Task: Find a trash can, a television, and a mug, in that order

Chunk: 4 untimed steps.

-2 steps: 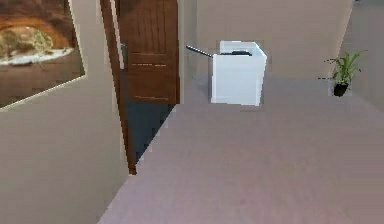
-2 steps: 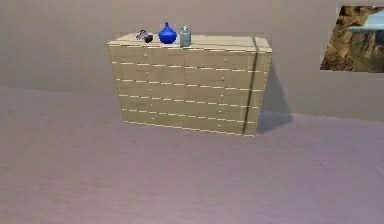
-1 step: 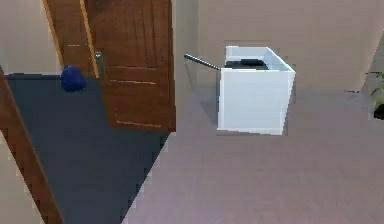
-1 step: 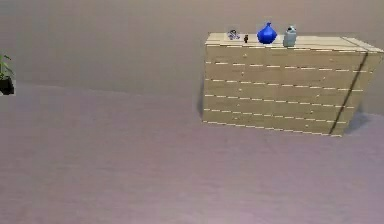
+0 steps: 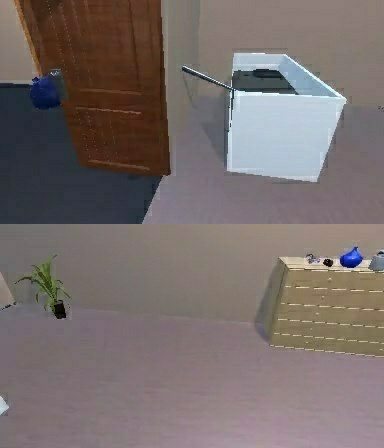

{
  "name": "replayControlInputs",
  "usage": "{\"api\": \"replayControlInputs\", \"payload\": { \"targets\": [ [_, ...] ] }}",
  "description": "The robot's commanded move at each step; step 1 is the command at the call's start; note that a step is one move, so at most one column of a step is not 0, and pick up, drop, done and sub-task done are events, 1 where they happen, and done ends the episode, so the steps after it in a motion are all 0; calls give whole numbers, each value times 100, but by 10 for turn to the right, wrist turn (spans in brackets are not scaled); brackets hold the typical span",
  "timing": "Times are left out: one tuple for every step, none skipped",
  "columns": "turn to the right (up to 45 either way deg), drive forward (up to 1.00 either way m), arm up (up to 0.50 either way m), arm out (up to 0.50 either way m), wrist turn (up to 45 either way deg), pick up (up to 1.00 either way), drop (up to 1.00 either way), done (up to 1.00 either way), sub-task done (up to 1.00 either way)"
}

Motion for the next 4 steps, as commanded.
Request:
{"api": "replayControlInputs", "payload": {
  "targets": [
    [-300, 0, 0, 0, 0, 0, 0, 0, 0],
    [0, 45, 0, 0, 0, 0, 0, 0, 0],
    [-450, 0, 0, 0, 0, 0, 0, 0, 0],
    [-30, 0, 0, 0, 0, 0, 0, 0, 0]
  ]
}}
